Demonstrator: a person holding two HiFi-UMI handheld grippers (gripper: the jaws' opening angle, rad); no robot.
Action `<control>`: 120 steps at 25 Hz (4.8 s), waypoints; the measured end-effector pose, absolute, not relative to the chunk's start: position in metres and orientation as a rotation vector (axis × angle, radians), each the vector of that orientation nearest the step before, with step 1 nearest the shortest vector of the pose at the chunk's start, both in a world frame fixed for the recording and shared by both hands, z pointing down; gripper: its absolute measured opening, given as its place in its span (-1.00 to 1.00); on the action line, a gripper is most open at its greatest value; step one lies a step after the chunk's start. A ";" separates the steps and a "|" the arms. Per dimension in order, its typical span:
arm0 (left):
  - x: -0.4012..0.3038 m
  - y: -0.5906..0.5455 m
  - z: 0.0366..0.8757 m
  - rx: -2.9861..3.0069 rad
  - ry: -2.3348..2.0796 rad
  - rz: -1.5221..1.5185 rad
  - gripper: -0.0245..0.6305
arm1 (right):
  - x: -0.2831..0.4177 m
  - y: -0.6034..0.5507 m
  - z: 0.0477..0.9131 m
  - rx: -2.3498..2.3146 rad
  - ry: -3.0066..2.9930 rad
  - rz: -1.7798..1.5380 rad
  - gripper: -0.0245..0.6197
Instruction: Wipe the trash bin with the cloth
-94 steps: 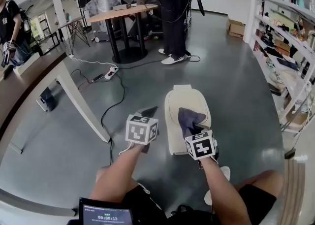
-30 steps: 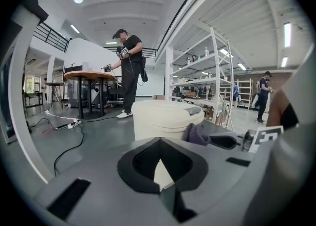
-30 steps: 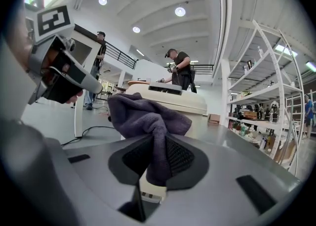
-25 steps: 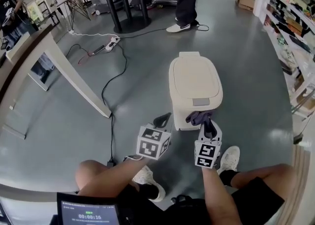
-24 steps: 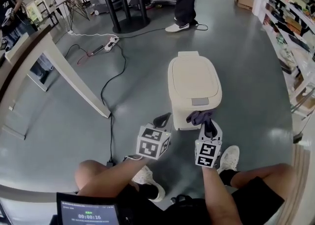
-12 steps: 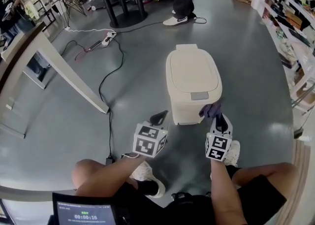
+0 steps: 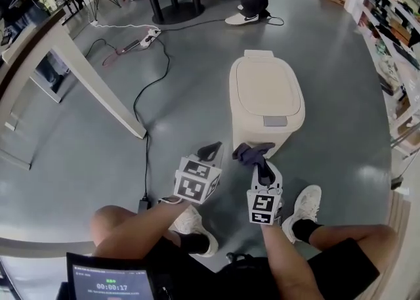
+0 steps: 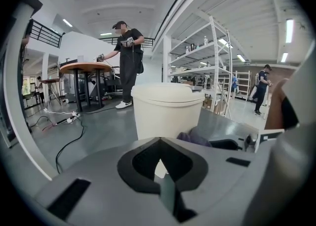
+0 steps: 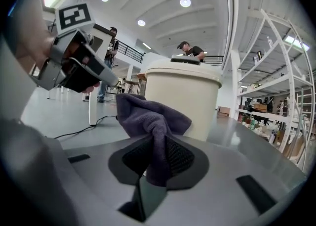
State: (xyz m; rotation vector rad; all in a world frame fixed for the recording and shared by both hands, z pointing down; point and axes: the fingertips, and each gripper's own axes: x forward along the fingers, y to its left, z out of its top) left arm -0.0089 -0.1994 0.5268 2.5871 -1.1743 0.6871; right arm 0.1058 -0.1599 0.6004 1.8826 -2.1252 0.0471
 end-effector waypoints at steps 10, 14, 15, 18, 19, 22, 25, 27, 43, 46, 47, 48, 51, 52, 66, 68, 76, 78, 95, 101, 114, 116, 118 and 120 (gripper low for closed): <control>-0.021 -0.201 0.537 2.557 -1.185 0.717 -0.93 | 0.083 -0.177 0.642 1.888 -2.006 0.203 -0.71; -0.018 -0.198 0.540 2.562 -1.167 0.737 -0.93 | 0.098 -0.182 0.657 1.897 -1.944 0.273 -0.71; -0.019 -0.198 0.541 2.565 -1.160 0.741 -0.93 | 0.102 -0.184 0.660 1.897 -1.930 0.279 -0.71; -0.019 -0.198 0.546 2.564 -1.145 0.750 -0.93 | 0.116 -0.188 0.668 1.895 -1.897 0.276 -0.71; -0.019 -0.197 0.548 2.557 -1.138 0.751 -0.93 | 0.122 -0.188 0.671 1.898 -1.885 0.278 -0.71; -0.018 -0.196 0.554 2.519 -1.113 0.742 -0.93 | 0.137 -0.187 0.677 1.913 -1.852 0.295 -0.71; -0.017 -0.194 0.556 2.512 -1.097 0.752 -0.93 | 0.154 -0.185 0.680 1.930 -1.824 0.308 -0.71; -0.015 -0.192 0.558 2.515 -1.087 0.767 -0.93 | 0.167 -0.184 0.682 1.939 -1.803 0.311 -0.71; -0.005 -0.215 0.543 2.515 -1.151 0.772 -0.93 | 0.220 -0.175 0.647 1.952 -1.802 0.295 -0.71; -0.002 -0.230 0.520 2.457 -1.221 0.642 -0.93 | 0.228 -0.170 0.615 1.895 -1.835 0.241 -0.71; 0.001 -0.235 0.511 2.445 -1.245 0.600 -0.93 | 0.231 -0.168 0.604 1.881 -1.842 0.229 -0.71; 0.001 -0.240 0.504 2.439 -1.273 0.567 -0.93 | 0.234 -0.166 0.592 1.877 -1.853 0.226 -0.71; -0.001 -0.251 0.486 2.441 -1.367 0.517 -0.93 | 0.238 -0.159 0.556 1.872 -1.903 0.237 -0.71; -0.001 -0.253 0.479 2.445 -1.391 0.508 -0.93 | 0.239 -0.157 0.544 1.868 -1.921 0.234 -0.71; 0.079 -0.252 0.352 2.757 -1.299 0.247 -0.93 | 0.243 -0.133 0.439 1.820 -2.046 0.212 -0.71; 0.086 -0.259 0.333 2.798 -1.286 0.219 -0.93 | 0.246 -0.133 0.431 1.833 -2.039 0.204 -0.71; 0.149 -0.261 0.248 2.758 -1.397 0.093 -0.93 | 0.284 -0.154 0.389 1.886 -2.004 0.168 -0.71; 0.170 -0.249 0.245 2.704 -1.324 0.085 -0.93 | 0.292 -0.160 0.377 1.903 -2.020 0.189 -0.71; 0.236 -0.259 0.294 2.657 -1.142 0.435 -0.93 | 0.313 -0.262 0.393 1.742 -2.396 0.992 -0.71; 0.255 -0.282 0.317 2.687 -1.119 0.563 -0.93 | 0.315 -0.283 0.438 1.641 -2.399 1.125 -0.71; 0.274 -0.269 0.340 2.752 -1.061 0.718 -0.93 | 0.291 -0.283 0.483 1.372 -2.594 1.450 -0.71; 0.277 -0.264 0.340 2.753 -1.049 0.739 -0.93 | 0.288 -0.282 0.488 1.354 -2.605 1.485 -0.71; 0.276 -0.262 0.344 2.727 -1.025 0.758 -0.93 | 0.281 -0.283 0.492 1.333 -2.609 1.507 -0.71; 0.277 -0.262 0.350 2.703 -1.005 0.772 -0.93 | 0.278 -0.285 0.497 1.316 -2.609 1.518 -0.71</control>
